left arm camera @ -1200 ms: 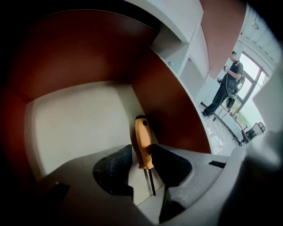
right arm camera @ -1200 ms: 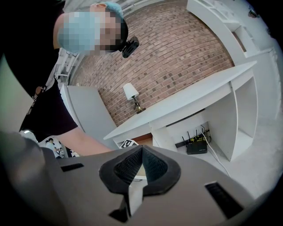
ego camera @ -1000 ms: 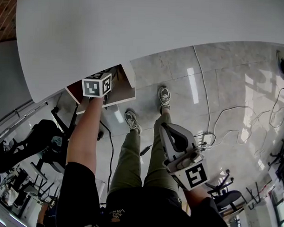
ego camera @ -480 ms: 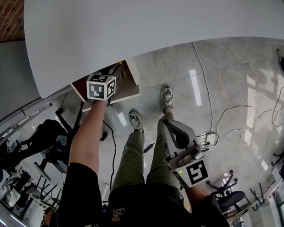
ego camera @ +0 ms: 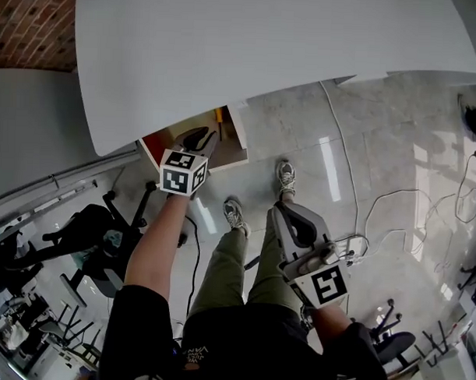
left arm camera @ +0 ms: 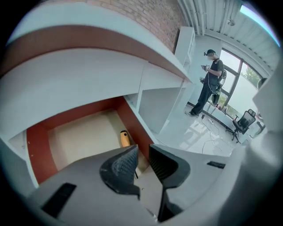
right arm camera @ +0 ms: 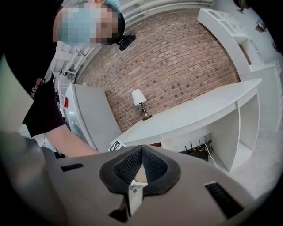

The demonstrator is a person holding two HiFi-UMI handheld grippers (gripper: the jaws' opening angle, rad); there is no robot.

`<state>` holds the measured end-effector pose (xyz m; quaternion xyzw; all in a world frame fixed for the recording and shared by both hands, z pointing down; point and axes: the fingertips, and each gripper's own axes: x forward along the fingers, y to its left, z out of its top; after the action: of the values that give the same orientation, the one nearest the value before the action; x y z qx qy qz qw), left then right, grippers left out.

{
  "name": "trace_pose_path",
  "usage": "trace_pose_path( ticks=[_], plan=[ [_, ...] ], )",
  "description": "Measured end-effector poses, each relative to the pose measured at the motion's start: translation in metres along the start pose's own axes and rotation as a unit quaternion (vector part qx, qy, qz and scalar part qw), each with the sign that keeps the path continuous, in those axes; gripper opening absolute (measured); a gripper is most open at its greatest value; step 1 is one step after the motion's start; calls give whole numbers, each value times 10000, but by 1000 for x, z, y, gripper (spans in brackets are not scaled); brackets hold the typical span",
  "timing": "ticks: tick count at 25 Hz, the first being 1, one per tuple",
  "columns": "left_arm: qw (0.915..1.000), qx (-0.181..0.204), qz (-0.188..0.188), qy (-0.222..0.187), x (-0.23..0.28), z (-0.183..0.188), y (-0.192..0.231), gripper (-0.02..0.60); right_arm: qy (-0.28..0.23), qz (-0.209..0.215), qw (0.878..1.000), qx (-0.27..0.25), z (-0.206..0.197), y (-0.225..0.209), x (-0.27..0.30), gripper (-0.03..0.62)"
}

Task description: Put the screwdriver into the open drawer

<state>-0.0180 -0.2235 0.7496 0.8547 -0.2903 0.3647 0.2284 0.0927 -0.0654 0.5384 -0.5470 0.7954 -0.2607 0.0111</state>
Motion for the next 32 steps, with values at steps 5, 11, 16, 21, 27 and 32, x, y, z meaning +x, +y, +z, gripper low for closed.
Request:
trace_pose_path(
  ticks=[5,11,16,21,27,32],
  plan=[
    [9990,163,-122,-386,-41,12,-20,32,35,-15,9999,-121,1,22,-9,-5],
    [9947,379,-194,-941,-110,33,-45,8,-137,-155,9994,-294,22,46,-22,-5],
    [9871,707,-267,-1409,-172,49,-66,8,-312,-151,9978,-561,43,76,-32,-5],
    [9792,835,-283,-1827,-224,79,-85,8,-394,-111,9968,-683,67,94,-41,-5],
    [9697,844,-176,-2285,-296,96,-96,8,-533,-159,9945,-886,91,122,-58,-5],
    [9631,766,-48,-2580,-354,94,-96,8,-647,-148,9918,-1092,106,149,-65,-5]
  ],
)
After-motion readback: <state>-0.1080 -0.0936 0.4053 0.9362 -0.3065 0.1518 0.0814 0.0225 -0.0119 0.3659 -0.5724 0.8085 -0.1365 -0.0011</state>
